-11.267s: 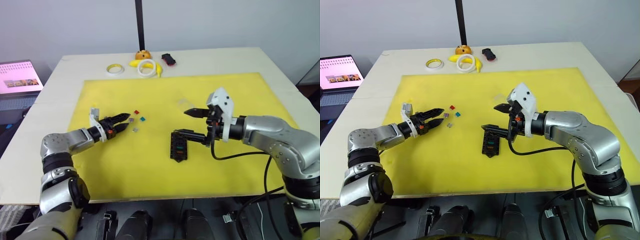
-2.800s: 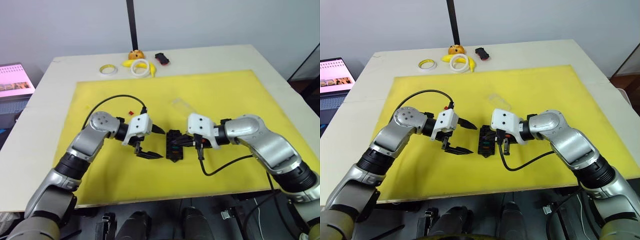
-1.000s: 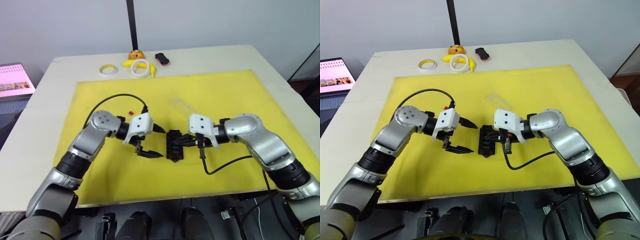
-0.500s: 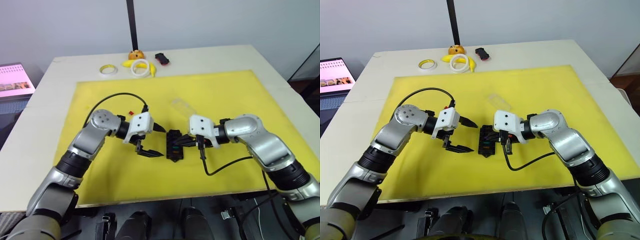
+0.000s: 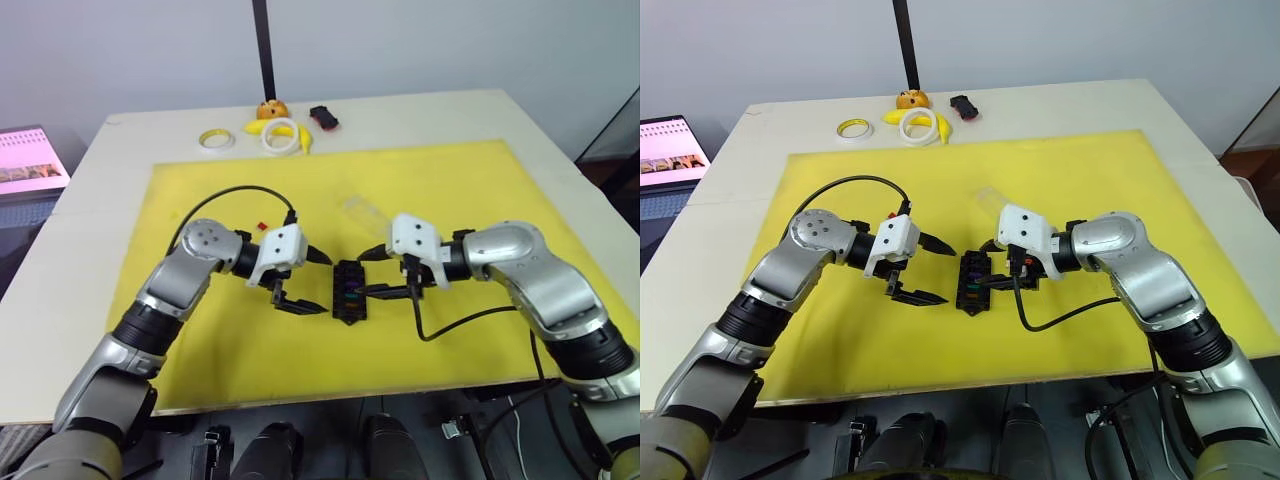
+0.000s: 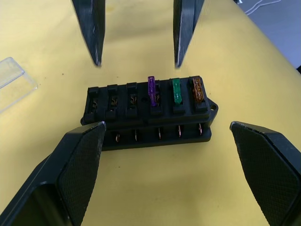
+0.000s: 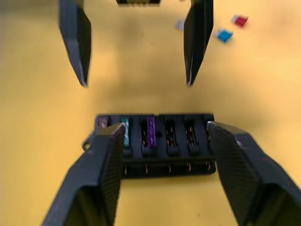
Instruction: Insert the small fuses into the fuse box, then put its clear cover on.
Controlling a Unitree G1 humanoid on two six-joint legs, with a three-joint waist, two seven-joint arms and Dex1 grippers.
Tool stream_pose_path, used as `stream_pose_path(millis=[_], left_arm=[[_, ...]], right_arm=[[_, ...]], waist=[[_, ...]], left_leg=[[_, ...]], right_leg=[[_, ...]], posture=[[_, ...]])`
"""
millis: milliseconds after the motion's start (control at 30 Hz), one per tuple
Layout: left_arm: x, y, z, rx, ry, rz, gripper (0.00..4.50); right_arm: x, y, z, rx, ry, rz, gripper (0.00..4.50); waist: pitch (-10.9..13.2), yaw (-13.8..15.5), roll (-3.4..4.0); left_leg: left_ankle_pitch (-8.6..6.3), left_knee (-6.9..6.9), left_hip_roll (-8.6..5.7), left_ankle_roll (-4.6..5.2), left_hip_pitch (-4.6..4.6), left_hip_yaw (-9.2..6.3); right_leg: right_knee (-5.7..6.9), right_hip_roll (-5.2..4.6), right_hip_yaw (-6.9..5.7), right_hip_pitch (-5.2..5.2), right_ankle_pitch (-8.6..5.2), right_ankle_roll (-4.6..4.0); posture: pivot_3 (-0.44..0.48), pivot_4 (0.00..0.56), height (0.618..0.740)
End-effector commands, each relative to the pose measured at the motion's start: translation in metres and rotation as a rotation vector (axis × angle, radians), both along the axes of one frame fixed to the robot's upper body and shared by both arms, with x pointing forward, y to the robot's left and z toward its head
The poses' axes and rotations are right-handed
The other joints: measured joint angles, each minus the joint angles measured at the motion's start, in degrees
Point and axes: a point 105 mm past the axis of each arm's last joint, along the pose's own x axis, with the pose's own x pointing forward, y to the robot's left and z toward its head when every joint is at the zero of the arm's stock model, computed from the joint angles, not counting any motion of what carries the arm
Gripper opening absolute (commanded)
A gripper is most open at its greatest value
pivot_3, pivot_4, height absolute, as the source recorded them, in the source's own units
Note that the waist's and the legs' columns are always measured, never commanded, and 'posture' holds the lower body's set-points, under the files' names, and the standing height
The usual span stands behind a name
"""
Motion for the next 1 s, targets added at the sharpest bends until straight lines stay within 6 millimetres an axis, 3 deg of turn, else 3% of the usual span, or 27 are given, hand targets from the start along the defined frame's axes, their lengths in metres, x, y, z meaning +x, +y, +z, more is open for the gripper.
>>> stream_pose_path(millis=[33,333,433,500,1000], left_arm=[[0.002,0.001,0.008,-0.008,-0.041,-0.003,4.5],[-0.001,-0.001,0.008,-0.009,-0.04,-0.016,4.5],[-0.001,-0.001,0.008,-0.006,-0.041,-0.017,4.5],[-0.001,-0.001,0.008,-0.004,-0.042,-0.017,4.5],[-0.001,-0.001,0.008,-0.005,-0.043,-0.014,4.5]], right_arm=[[-0.004,0.001,0.015,0.041,-0.032,0.004,2.94],[-0.005,0.008,0.001,0.106,0.058,-0.074,2.94],[-0.004,0.01,-0.003,0.104,0.073,-0.094,2.08],[-0.004,0.009,-0.004,0.098,0.079,-0.098,1.13],[-0.005,0.011,-0.012,0.073,0.087,-0.096,1.13]], waist=[[0.0,0.0,0.0],[0.0,0.0,0.0],[0.0,-0.1,0.0],[0.0,-0.1,0.0],[0.0,0.0,0.0]], left_leg=[[0.0,0.0,0.0,0.0,0.0,0.0],[0.0,0.0,0.0,0.0,0.0,0.0],[0.0,0.0,0.0,0.0,0.0,0.0],[0.0,0.0,0.0,0.0,0.0,0.0],[0.0,0.0,0.0,0.0,0.0,0.0]], right_leg=[[0.0,0.0,0.0,0.0,0.0,0.0],[0.01,-0.01,0.0,0.0,0.0,0.0],[0.02,0.0,0.0,0.0,0.0,0.0],[0.02,0.0,0.0,-0.01,0.0,0.0],[0.02,0.0,0.0,-0.01,0.0,0.0]], posture=[[0.0,0.15,0.74],[0.0,0.15,0.74],[0.0,0.15,0.74],[0.0,0.15,0.74],[0.0,0.15,0.74]])
